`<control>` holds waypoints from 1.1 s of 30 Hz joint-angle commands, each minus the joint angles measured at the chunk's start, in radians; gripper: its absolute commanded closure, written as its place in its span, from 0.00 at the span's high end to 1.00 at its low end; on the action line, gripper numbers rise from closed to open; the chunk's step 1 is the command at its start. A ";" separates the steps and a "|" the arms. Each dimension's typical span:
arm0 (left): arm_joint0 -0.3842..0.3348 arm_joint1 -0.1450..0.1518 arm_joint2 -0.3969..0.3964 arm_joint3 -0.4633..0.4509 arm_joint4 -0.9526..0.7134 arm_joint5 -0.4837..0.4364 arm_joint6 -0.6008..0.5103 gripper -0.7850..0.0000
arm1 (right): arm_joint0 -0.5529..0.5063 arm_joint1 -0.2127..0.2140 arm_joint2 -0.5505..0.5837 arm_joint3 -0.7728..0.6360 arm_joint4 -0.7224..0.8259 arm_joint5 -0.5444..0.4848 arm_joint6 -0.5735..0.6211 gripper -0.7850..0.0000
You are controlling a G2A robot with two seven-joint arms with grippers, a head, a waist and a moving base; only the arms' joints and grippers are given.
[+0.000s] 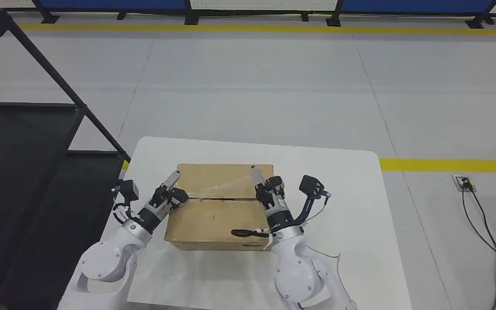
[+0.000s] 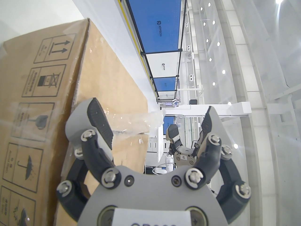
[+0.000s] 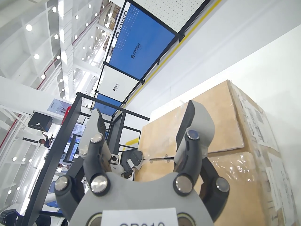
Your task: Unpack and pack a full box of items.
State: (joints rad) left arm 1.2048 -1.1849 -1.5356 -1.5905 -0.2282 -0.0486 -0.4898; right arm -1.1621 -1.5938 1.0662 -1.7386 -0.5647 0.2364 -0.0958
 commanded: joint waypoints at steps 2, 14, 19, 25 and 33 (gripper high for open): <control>0.003 0.000 -0.001 -0.002 -0.003 -0.001 0.003 1.00 | 0.010 0.003 0.000 -0.012 -0.013 -0.028 0.055 0.98; 0.035 0.003 -0.023 -0.025 -0.037 -0.017 0.010 1.00 | 0.282 -0.004 -0.002 0.115 0.068 0.048 0.506 1.00; 0.040 0.005 -0.029 -0.030 -0.043 -0.019 0.010 1.00 | 0.448 -0.013 0.001 0.264 0.147 0.108 0.697 1.00; 0.039 0.006 -0.035 -0.022 -0.056 -0.018 0.012 1.00 | 0.625 -0.021 -0.001 0.489 0.228 0.192 0.919 1.00; 0.034 0.008 -0.040 -0.017 -0.064 -0.018 0.013 1.00 | 0.689 -0.011 0.011 0.613 0.257 0.181 1.073 1.00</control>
State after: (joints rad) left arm 1.2399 -1.1776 -1.5759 -1.6079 -0.2938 -0.0676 -0.4768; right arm -0.4718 -1.6064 1.0724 -1.1288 -0.3153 0.4239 0.9628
